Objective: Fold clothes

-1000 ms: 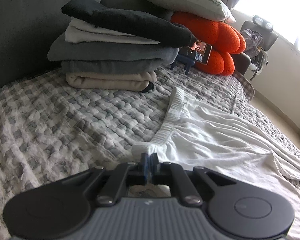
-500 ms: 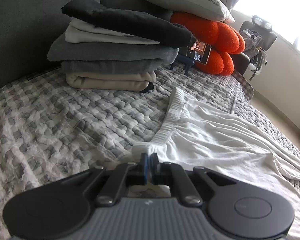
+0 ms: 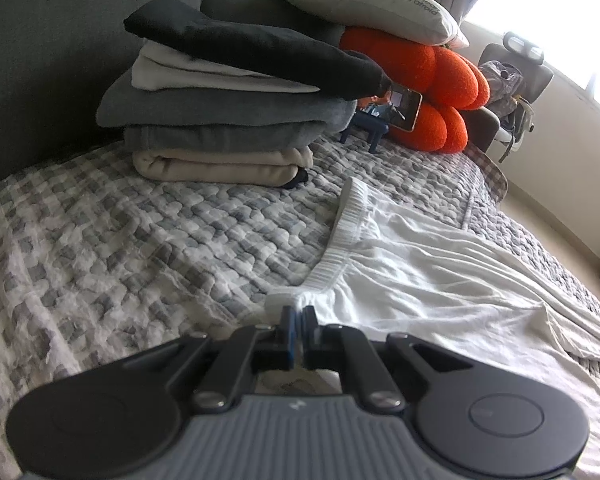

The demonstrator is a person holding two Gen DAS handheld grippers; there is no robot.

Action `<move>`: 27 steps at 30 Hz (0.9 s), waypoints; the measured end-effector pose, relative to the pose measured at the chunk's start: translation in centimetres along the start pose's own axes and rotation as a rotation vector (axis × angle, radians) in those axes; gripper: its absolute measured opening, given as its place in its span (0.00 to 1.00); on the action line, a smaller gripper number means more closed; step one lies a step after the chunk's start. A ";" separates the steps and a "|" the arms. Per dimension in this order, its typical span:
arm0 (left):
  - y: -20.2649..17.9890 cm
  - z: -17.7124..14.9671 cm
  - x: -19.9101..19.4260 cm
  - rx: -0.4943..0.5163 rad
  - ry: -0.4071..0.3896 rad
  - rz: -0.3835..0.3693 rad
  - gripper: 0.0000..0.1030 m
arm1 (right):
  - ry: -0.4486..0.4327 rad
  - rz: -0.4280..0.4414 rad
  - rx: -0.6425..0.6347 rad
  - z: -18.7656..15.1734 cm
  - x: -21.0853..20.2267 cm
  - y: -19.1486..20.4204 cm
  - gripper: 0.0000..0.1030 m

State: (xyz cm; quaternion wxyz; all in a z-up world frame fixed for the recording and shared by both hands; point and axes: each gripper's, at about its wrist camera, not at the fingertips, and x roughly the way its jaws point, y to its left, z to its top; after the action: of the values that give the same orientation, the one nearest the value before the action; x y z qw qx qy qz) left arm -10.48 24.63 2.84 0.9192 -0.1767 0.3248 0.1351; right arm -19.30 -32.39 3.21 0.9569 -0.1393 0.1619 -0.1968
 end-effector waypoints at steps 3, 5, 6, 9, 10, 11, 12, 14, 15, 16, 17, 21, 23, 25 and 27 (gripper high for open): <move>0.1 0.1 -0.2 0.000 -0.006 0.002 0.03 | 0.010 0.006 -0.029 -0.6 -0.1 0.0 0.02; 0.3 0.2 -0.3 -0.009 -0.003 -0.001 0.03 | 0.021 0.010 -0.044 -1.0 -0.1 0.1 0.02; 0.4 0.2 -0.4 -0.014 -0.003 -0.002 0.03 | 0.061 0.017 -0.016 -1.4 0.5 -0.2 0.02; 0.6 0.3 -0.6 -0.017 -0.007 0.002 0.03 | 0.180 0.061 0.179 -2.4 1.8 -2.1 0.14; 0.7 0.3 -0.7 -0.017 -0.008 0.003 0.03 | 0.212 0.081 0.270 -2.7 2.1 -3.0 0.15; 0.8 0.3 -0.7 -0.018 -0.008 0.005 0.03 | 0.240 0.110 0.370 -3.1 2.4 -4.1 0.15; 0.8 0.3 -0.7 -0.019 -0.008 0.008 0.03 | 0.269 0.133 0.449 -3.5 2.7 -5.0 0.15; 0.9 0.4 -0.5 -0.021 -0.005 0.010 0.03 | 0.308 0.155 0.508 -3.9 3.3 -5.3 0.15; 0.9 0.3 -0.4 -0.022 -0.003 0.008 0.03 | 0.305 0.145 0.463 -3.6 3.4 -4.7 0.17; 0.9 0.3 -0.3 -0.023 0.000 0.005 0.03 | 0.302 0.134 0.418 -3.4 3.4 -4.1 0.19; 0.8 0.3 -0.2 -0.023 0.003 0.002 0.03 | 0.299 0.124 0.373 -3.1 3.5 -3.5 0.21; 0.5 0.2 -0.2 -0.024 0.007 -0.009 0.03 | 0.296 0.136 0.338 -2.3 4.6 -2.6 0.31; 0.5 0.2 -0.3 -0.025 0.006 -0.010 0.03 | 0.296 0.146 0.385 -2.1 5.3 -2.7 0.36; 0.7 0.2 -0.4 -0.026 0.003 -0.009 0.03 | 0.287 0.159 0.429 -1.9 5.7 -2.6 0.36; 0.9 0.3 -0.4 -0.028 0.001 -0.004 0.03 | 0.274 0.169 0.458 -1.8 5.5 -2.4 0.37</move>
State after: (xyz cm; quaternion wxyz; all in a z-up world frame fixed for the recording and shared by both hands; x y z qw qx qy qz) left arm -10.95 25.47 3.08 0.9167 -0.1905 0.3231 0.1378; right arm -15.97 -37.20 0.95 0.9457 0.1227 0.2518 -0.1647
